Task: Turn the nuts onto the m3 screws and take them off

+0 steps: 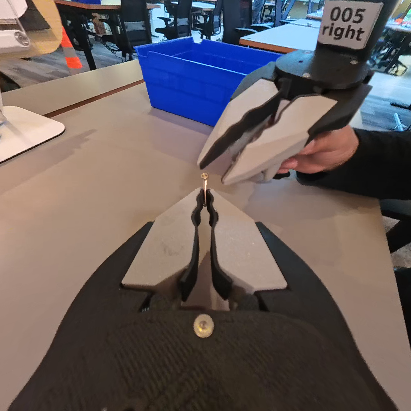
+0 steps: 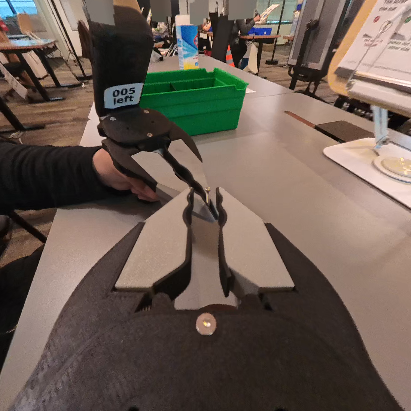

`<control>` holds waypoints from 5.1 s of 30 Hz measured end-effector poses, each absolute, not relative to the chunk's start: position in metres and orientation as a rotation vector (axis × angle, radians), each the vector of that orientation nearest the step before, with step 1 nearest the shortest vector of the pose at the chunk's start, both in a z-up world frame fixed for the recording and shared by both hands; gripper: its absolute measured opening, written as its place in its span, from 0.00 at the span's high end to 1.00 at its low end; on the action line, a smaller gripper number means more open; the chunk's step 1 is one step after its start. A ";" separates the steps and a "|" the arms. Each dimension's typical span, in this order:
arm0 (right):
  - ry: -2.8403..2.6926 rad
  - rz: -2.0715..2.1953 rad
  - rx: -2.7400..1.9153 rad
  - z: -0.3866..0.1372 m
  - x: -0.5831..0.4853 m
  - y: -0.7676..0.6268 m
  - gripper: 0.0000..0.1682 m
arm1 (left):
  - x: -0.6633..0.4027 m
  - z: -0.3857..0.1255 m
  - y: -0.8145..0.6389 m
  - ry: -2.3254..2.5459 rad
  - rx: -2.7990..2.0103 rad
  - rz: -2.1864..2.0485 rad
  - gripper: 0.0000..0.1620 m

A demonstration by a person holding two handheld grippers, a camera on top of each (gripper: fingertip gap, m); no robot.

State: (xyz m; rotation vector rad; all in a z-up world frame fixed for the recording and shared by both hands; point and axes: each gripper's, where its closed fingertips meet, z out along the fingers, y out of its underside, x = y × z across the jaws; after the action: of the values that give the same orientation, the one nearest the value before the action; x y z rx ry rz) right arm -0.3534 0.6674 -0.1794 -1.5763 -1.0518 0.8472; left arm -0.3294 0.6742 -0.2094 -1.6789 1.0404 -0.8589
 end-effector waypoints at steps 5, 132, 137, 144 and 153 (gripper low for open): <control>-1.032 0.875 -1.625 -0.188 -0.360 0.670 0.99 | -0.325 -0.215 0.669 1.102 -1.674 -0.812 1.00; -1.427 1.243 -1.258 -0.151 -0.362 0.593 0.99 | -0.331 -0.180 0.593 1.408 -1.354 -1.221 1.00; -1.615 1.343 -1.161 -0.155 -0.361 0.569 0.99 | -0.331 -0.182 0.567 1.532 -1.273 -1.304 1.00; -1.389 1.200 -1.316 -0.156 -0.356 0.602 0.88 | -0.325 -0.178 0.592 1.385 -1.321 -1.215 1.00; -1.128 0.924 -1.421 -0.156 -0.342 0.622 0.87 | -0.319 -0.190 0.619 1.296 -1.410 -1.017 1.00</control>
State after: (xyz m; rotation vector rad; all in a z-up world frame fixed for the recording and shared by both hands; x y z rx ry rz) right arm -0.3421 0.6222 -0.1563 -1.4213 -1.1277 0.9243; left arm -0.3194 0.6187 -0.1896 -1.4101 1.2959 -1.0166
